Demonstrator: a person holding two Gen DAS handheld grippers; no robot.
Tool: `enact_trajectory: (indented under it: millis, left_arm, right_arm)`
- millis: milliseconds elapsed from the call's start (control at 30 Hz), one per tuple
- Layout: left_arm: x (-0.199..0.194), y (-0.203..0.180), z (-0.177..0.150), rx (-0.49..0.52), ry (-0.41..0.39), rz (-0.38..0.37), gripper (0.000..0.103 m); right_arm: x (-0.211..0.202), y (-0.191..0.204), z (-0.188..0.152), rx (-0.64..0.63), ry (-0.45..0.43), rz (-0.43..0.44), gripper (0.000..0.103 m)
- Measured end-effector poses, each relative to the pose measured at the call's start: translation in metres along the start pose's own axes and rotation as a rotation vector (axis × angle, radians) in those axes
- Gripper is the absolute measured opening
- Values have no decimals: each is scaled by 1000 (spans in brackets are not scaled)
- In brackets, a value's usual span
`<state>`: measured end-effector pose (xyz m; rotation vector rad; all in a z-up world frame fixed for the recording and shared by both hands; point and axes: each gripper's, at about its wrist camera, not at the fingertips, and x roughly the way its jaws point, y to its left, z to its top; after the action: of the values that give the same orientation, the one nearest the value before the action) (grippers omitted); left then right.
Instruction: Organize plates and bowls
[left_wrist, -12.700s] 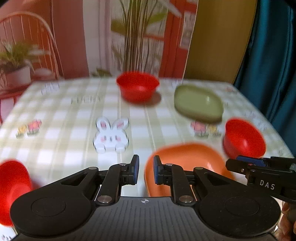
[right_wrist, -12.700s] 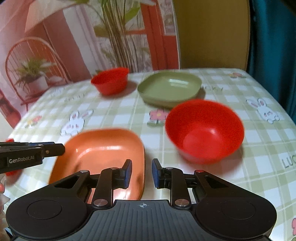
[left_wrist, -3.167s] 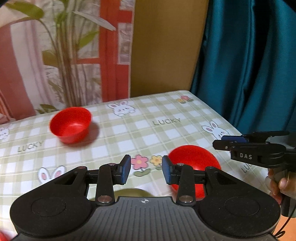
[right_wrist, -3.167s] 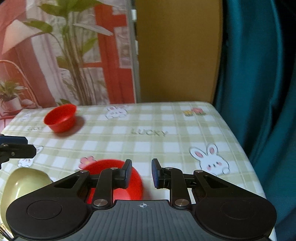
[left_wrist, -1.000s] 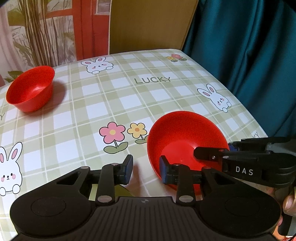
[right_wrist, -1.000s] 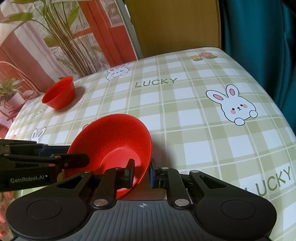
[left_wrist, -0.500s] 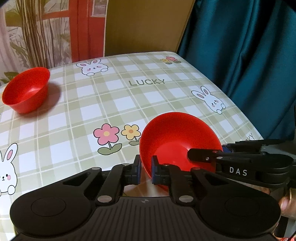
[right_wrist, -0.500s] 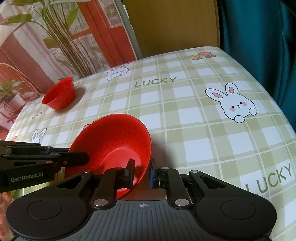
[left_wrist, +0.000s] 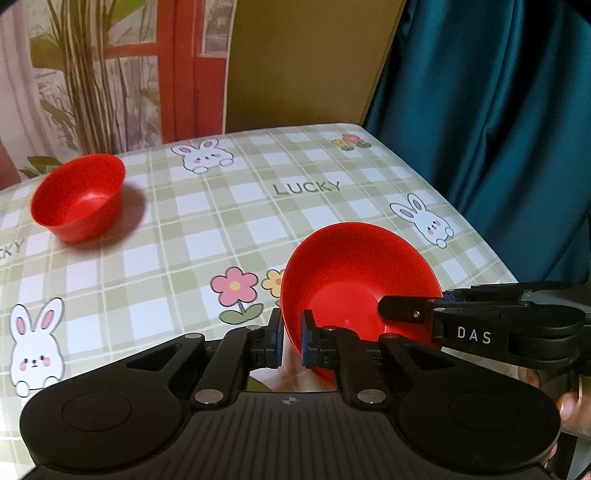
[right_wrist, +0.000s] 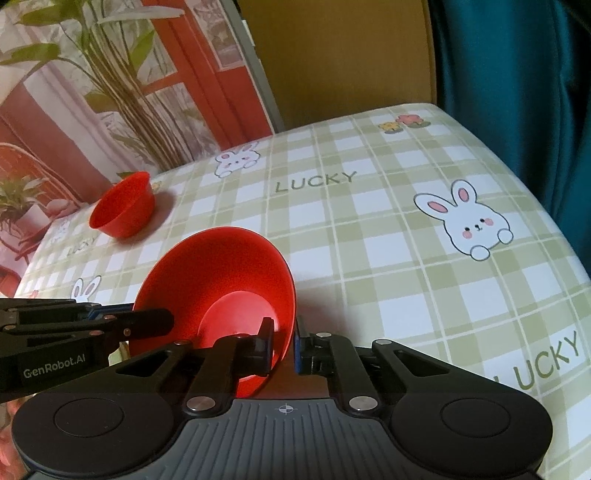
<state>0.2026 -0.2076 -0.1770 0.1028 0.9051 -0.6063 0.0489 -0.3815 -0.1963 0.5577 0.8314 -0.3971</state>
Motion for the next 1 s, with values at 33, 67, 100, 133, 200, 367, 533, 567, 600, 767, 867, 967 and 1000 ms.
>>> enact_trajectory:
  millis: [33, 67, 100, 133, 200, 367, 533, 567, 600, 767, 867, 967, 1000]
  left_arm:
    - [-4, 1, 1, 0, -6, 4, 10]
    - [-7, 2, 1, 0, -12, 9, 10]
    - [-11, 3, 2, 2, -18, 14, 10]
    - [-16, 4, 2, 2, -26, 18, 10]
    - [-25, 7, 2, 5, -43, 24, 10]
    - [-47, 23, 1, -22, -70, 43, 10]
    - [-69, 39, 0, -49, -96, 81, 10]
    - [-74, 43, -1, -58, -102, 88, 10]
    - [-78, 46, -2, -65, -106, 94, 10]
    - [-100, 67, -11, -104, -132, 126, 10]
    - [-113, 83, -16, -131, -146, 150, 10]
    - [-128, 102, -22, -164, -160, 169, 10]
    - [-132, 107, -24, -172, -164, 174, 10]
  right_arm:
    - [-1, 3, 1, -3, -1, 2, 9]
    - [-2, 5, 3, -5, -2, 5, 9]
    - [-4, 8, 4, -6, -3, 8, 9]
    - [-5, 11, 6, -7, -4, 11, 9]
    - [-7, 16, 10, -10, -5, 19, 8]
    - [-12, 36, 18, -29, -8, 47, 8]
    - [-15, 65, 24, -70, -16, 74, 8]
    - [-15, 71, 25, -77, -17, 81, 8]
    - [-15, 78, 26, -85, -19, 89, 8]
    - [-16, 113, 28, -118, -23, 121, 8]
    - [-15, 137, 28, -145, -25, 135, 8]
    - [-13, 161, 28, -166, -23, 152, 8]
    - [-12, 169, 27, -174, -21, 157, 8]
